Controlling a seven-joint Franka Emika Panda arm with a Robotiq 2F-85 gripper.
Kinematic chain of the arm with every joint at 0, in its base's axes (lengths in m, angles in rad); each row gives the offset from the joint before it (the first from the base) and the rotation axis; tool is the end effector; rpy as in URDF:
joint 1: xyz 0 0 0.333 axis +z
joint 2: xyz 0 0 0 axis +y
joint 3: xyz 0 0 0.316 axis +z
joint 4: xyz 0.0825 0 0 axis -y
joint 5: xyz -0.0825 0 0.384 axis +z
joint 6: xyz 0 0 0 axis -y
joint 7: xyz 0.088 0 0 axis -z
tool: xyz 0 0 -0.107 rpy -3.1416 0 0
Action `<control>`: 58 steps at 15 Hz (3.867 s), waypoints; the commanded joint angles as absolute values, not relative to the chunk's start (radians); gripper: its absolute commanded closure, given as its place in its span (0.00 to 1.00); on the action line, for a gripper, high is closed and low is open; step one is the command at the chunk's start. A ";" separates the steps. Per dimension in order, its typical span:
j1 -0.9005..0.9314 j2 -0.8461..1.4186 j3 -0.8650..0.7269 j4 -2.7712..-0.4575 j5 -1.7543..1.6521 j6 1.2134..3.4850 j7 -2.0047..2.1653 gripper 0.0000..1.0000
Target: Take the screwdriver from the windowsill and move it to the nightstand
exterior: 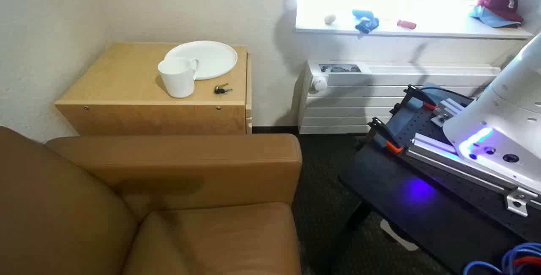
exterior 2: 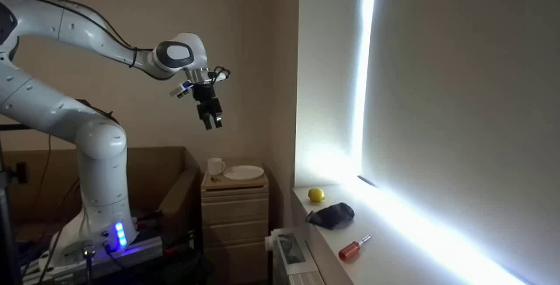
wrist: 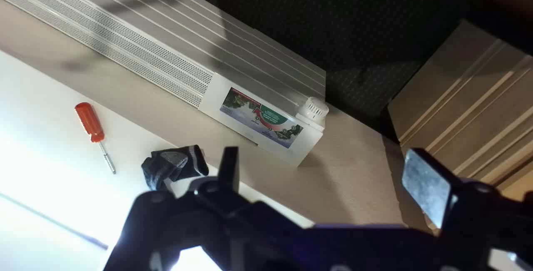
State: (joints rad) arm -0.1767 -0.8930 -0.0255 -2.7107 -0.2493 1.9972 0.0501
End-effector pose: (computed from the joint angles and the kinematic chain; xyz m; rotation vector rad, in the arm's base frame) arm 0.2952 -0.0762 0.4934 2.8946 -0.2344 0.2387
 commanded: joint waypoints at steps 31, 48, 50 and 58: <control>-0.528 0.022 -0.235 -2.308 -0.654 2.613 0.445 0.00; -0.538 0.497 -0.325 -1.796 -0.354 2.479 0.046 0.00; -0.634 0.545 -0.220 -1.719 -0.272 2.435 -0.103 0.00; -0.655 0.734 -0.242 -1.468 -0.216 2.222 -0.307 0.00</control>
